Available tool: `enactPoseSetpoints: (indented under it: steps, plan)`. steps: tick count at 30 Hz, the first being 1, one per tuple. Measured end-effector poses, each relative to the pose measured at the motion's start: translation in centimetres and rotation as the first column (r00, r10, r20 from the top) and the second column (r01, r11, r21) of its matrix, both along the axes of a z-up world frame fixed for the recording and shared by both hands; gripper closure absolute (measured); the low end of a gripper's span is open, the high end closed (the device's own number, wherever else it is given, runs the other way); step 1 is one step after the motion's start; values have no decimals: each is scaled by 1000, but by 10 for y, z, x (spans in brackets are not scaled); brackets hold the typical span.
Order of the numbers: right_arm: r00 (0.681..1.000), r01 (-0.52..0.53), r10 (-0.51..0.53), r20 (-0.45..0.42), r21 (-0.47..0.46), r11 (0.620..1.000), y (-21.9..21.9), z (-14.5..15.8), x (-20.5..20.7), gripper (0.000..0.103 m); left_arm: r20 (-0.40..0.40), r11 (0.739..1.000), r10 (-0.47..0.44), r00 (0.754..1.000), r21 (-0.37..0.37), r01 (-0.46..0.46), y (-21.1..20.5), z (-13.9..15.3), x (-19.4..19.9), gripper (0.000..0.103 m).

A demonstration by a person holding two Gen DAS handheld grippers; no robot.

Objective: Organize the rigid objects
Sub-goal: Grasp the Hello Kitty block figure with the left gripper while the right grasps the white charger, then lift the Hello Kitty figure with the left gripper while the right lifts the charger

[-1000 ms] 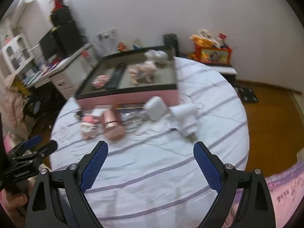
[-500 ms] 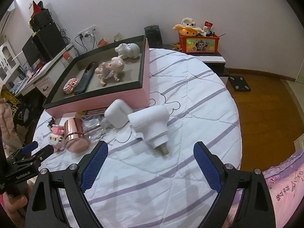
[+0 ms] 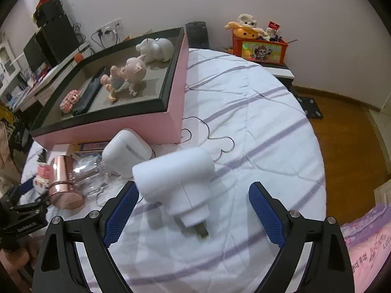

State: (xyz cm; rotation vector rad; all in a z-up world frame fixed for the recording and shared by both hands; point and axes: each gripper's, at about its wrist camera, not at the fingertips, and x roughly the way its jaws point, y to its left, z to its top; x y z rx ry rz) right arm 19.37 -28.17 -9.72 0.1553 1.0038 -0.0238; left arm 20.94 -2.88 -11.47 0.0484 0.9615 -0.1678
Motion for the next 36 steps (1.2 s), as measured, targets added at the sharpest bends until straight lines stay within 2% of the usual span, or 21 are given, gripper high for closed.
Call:
enactPoseSetpoints:
  steps: [3,6,7,9,10,11,28,36]
  plan:
    - [1000,-6,6,-13,-13,1000,2,-8,7,10,7,1000,-11,1000,-5,11,-1,1,2,14]
    - [1000,-6,6,-3,-30,1000,5,-12,9,10,17,1000,-12,1000,-7,12,0,3,1,29]
    - [1000,-7,7,2,-32,999,5,-11,9,13,18,1000,-16,1000,-12,16,1,4,0,34]
    - [1000,-5,5,11,-40,999,6,-11,9,26,22,1000,-15,1000,-13,15,2,5,-1,42]
    - [1000,-2,3,15,-52,999,6,-10,9,36,24,1000,-13,1000,-16,14,4,7,-2,50]
    - [1000,-1,2,15,-55,998,6,-10,10,46,23,1000,-12,1000,-23,13,6,8,-2,52]
    - [999,-18,18,48,-3,1000,14,15,-18,46,68,997,-2,998,-77,8,38,34,-30,54]
    - [998,-26,26,65,-8,1000,21,26,-28,46,61,995,16,998,-103,-10,54,29,-41,54]
